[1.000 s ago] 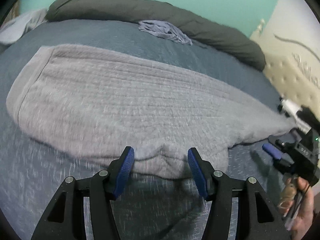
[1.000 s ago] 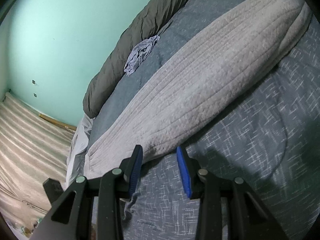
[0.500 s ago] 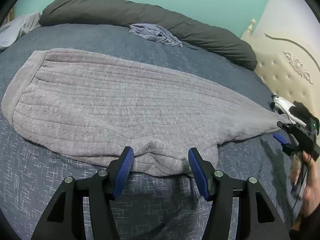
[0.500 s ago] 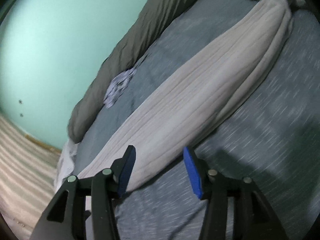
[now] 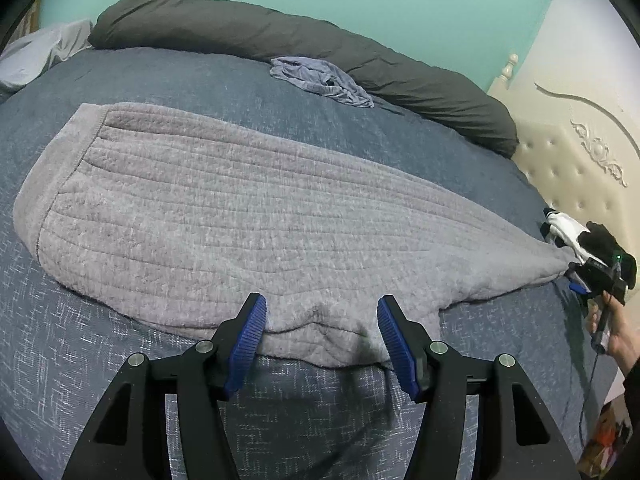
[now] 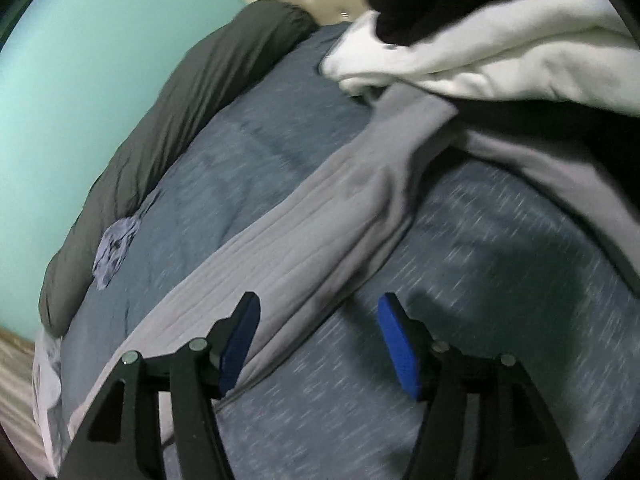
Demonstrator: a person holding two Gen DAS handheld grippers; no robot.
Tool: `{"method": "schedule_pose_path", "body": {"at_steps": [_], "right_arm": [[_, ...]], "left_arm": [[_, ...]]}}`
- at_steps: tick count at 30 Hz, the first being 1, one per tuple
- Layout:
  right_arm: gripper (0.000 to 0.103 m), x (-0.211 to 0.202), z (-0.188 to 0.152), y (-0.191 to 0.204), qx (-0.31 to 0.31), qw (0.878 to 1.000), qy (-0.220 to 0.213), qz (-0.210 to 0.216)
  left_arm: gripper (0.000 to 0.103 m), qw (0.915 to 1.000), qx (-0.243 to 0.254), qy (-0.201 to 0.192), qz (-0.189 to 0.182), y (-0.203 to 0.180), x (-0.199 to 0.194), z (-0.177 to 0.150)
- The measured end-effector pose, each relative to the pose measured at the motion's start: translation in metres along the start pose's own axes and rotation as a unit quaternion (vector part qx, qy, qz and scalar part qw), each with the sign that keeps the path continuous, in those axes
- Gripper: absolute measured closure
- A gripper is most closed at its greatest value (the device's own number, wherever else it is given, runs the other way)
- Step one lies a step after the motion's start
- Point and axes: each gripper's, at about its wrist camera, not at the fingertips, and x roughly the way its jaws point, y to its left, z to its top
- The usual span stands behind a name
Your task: Fold clothes
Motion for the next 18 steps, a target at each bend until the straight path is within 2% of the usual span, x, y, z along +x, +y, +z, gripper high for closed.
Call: {"method": "schedule_pose_path", "body": {"at_steps": [4,10,18], "right_arm": [[0.036,0.007,0.016,-0.014,0.008,0.998,-0.029,-0.046],[0.036,0.023,0.035,-0.02,-0.01,0.996,-0.052,-0.069],[0.036,0.052,0.042,-0.023,0.015,0.995,-0.045,-0.084]], "left_arm": [[0.041,1.0,0.003,0.007,-0.002,-0.002,0.005,-0.002],[0.041,0.9999,0.009,0.012,-0.003,-0.007,0.01,-0.003],[0.041,0.9997,0.016,0.02,-0.003,-0.011,0.016,-0.005]]}}
